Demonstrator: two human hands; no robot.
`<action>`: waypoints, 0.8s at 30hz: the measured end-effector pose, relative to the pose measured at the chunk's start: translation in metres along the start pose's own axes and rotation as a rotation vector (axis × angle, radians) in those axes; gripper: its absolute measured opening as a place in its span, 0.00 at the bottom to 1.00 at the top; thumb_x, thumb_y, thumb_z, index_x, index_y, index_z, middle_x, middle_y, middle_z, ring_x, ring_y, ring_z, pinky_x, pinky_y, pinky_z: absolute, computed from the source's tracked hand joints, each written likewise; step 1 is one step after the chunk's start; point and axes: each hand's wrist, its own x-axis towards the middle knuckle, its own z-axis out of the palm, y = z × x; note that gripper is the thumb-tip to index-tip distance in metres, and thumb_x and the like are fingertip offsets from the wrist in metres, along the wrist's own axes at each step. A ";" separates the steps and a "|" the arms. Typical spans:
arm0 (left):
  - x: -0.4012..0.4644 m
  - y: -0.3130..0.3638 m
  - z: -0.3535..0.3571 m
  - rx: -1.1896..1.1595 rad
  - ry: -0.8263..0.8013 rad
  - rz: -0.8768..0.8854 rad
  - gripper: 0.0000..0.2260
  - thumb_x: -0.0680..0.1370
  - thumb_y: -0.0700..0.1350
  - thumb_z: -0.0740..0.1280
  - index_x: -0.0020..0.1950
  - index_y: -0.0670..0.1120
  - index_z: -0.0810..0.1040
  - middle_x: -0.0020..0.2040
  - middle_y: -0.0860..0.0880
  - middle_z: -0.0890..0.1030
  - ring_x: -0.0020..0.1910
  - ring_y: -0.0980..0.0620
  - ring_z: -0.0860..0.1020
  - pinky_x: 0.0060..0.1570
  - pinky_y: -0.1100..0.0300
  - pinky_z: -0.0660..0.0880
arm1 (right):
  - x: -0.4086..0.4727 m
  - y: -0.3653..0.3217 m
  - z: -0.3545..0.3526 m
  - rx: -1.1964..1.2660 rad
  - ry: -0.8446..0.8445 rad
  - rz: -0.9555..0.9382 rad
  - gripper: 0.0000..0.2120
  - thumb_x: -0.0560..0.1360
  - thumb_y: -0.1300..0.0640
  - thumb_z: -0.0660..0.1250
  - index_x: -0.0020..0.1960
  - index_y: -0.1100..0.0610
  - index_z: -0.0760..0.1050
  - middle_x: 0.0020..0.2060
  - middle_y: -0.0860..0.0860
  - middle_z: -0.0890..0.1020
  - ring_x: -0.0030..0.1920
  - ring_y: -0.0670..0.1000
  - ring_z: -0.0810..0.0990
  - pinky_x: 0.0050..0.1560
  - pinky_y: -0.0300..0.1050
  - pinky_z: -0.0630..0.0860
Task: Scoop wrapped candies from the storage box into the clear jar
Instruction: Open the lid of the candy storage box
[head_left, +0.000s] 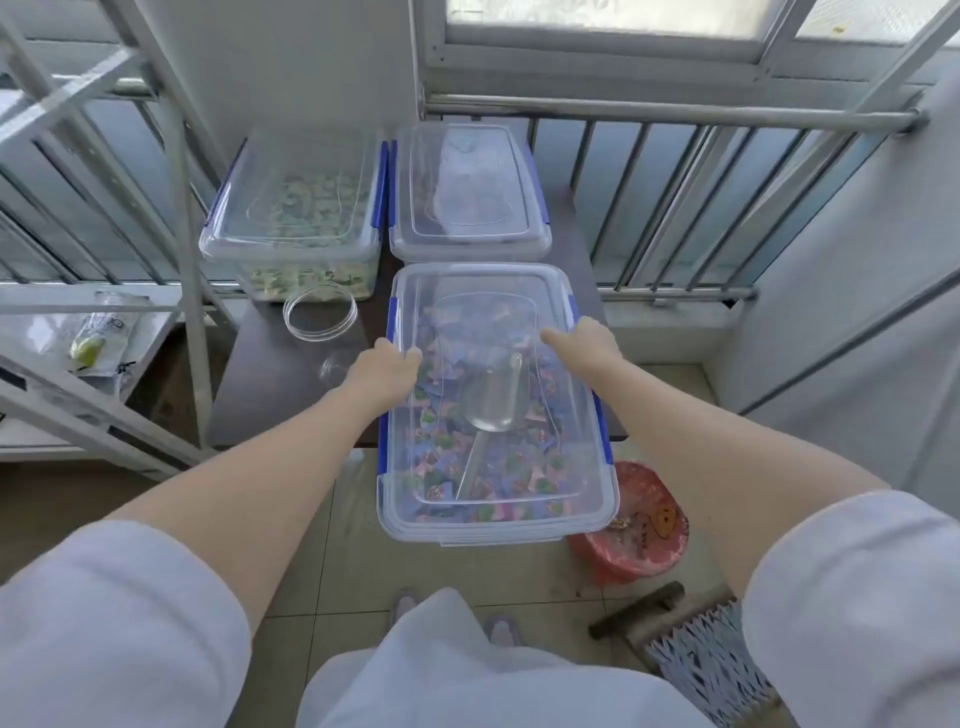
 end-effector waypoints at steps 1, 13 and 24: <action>0.001 0.000 0.001 -0.032 -0.017 -0.031 0.26 0.82 0.54 0.50 0.73 0.35 0.60 0.70 0.35 0.68 0.66 0.37 0.69 0.56 0.51 0.66 | 0.000 0.001 -0.002 0.075 0.014 0.021 0.26 0.77 0.47 0.61 0.67 0.64 0.66 0.56 0.57 0.74 0.50 0.57 0.74 0.49 0.49 0.71; 0.042 -0.032 0.004 -0.802 -0.202 -0.298 0.25 0.77 0.60 0.63 0.66 0.44 0.74 0.64 0.47 0.78 0.62 0.46 0.75 0.68 0.45 0.68 | 0.029 0.037 0.000 0.660 -0.031 0.357 0.24 0.71 0.45 0.72 0.60 0.61 0.76 0.54 0.55 0.80 0.54 0.58 0.79 0.59 0.56 0.76; 0.043 -0.027 0.011 -0.906 -0.114 -0.270 0.19 0.81 0.55 0.58 0.57 0.40 0.77 0.50 0.42 0.81 0.44 0.46 0.79 0.43 0.53 0.76 | 0.035 0.027 0.021 -0.054 0.342 -0.031 0.22 0.80 0.47 0.51 0.66 0.59 0.72 0.65 0.59 0.73 0.63 0.60 0.69 0.61 0.54 0.66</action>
